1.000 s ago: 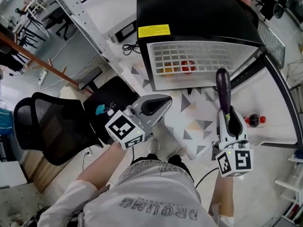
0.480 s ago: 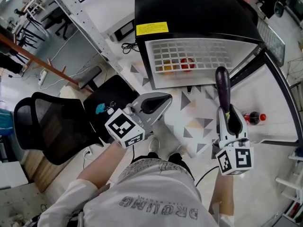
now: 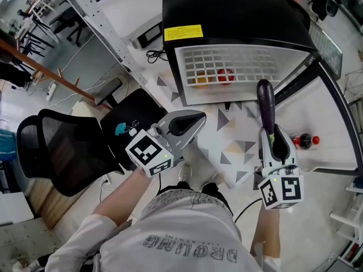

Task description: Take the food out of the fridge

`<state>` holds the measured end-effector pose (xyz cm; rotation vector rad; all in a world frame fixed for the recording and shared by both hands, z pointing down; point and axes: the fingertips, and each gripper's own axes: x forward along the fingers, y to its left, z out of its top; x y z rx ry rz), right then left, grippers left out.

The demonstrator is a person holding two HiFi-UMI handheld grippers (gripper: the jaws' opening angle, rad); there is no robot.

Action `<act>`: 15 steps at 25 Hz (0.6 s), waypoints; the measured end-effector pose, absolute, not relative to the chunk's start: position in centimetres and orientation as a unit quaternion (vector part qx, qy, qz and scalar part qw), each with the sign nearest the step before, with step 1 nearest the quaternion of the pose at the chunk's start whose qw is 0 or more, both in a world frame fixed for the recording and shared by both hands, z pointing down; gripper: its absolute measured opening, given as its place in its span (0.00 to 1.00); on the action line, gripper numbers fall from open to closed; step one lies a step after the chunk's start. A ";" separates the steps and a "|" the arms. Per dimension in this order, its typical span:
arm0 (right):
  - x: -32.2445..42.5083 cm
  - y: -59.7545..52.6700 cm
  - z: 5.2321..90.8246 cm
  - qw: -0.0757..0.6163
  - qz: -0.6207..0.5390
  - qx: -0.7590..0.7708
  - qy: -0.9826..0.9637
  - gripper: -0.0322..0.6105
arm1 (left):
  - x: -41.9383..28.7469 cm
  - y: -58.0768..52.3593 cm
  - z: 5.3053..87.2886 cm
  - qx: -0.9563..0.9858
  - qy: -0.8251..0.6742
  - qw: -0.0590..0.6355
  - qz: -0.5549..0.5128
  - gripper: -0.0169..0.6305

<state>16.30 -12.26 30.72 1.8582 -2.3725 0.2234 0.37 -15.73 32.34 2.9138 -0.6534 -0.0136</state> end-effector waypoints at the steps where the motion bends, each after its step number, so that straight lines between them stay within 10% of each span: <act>1: 16.3 -12.3 30.8 0.060 0.074 0.613 -0.784 0.23 | 0.4 -15.7 32.4 0.973 -0.218 0.077 -0.004 0.04; 15: 16.2 -12.0 30.7 0.061 0.074 0.612 -0.785 0.23 | 0.2 -15.4 32.2 0.972 -0.221 0.080 -0.002 0.04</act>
